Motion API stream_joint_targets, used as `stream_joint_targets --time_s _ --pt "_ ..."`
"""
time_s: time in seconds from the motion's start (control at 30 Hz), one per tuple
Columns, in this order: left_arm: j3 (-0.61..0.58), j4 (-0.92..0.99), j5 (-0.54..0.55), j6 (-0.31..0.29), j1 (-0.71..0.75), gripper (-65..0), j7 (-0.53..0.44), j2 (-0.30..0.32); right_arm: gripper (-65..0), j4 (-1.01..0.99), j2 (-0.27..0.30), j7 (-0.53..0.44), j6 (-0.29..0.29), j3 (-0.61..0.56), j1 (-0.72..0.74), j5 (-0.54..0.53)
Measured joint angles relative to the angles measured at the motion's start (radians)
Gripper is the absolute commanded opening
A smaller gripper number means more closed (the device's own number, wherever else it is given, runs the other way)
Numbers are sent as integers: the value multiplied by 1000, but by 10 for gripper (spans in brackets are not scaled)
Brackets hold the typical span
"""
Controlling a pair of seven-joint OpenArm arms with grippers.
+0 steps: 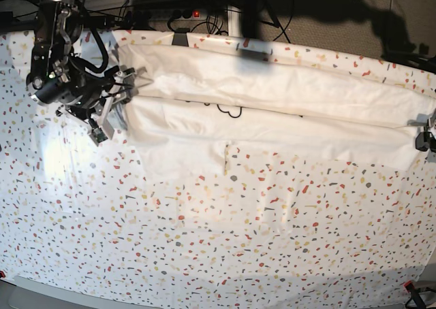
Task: Fold the T-shirt properly
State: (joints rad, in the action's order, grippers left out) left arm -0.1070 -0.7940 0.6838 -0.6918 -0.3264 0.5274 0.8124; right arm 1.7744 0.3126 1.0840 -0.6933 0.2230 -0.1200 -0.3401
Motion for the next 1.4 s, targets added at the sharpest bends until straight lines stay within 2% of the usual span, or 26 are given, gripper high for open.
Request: stream_joint_targets --time_s 0.1,0.17,0.23,0.27,0.37,0.5,0.6,0.67,0.7,0.77,0.97,1.27,1.4 --pt "0 0 3 0 -1 -340 -34 0 -358 0 0 -27 0 0 0 0" --pt "0 0 18 0 -1 -340 -143 0 -358 0 0 -74 0 0 1 -7" --pt "0 0 40 0 -4 -340 -242 0 -358 0 0 -81 9 0 6 -58" --pt "0 0 39 0 -12 -340 -247 -3 -358 0 0 -81 11 0 6 -84" --pt "2 0 6 4 -57 -341 -158 -34 -358 0 0 -80 16 0 6 -146" --pt "0 3 -3 26 -116 -341 -4 -126 -358 0 0 -74 16 0 6 -180" --pt "-1 5 -171 27 -156 -341 8 -199 -358 0 0 -72 16 0 6 -180" --pt "-4 5 -249 82 -182 -341 8 -228 -358 0 0 -41 16 0 6 -180" --pt "-4 5 -273 112 -195 -341 1 -230 -358 0 0 -23 16 0 6 -180" --pt "-4 5 -314 135 -214 -341 -3 -218 -358 0 0 -8 16 0 5 -179" --pt "-58 53 -324 156 -229 -341 -11 -145 -359 0 0 -12 16 0 6 -184" --pt "-71 169 -317 147 -225 -347 -31 -212 -359 0 0 -12 16 0 6 -224" --pt "-71 169 -325 151 -225 -425 -34 -200 -359 0 0 -12 16 0 6 -224"
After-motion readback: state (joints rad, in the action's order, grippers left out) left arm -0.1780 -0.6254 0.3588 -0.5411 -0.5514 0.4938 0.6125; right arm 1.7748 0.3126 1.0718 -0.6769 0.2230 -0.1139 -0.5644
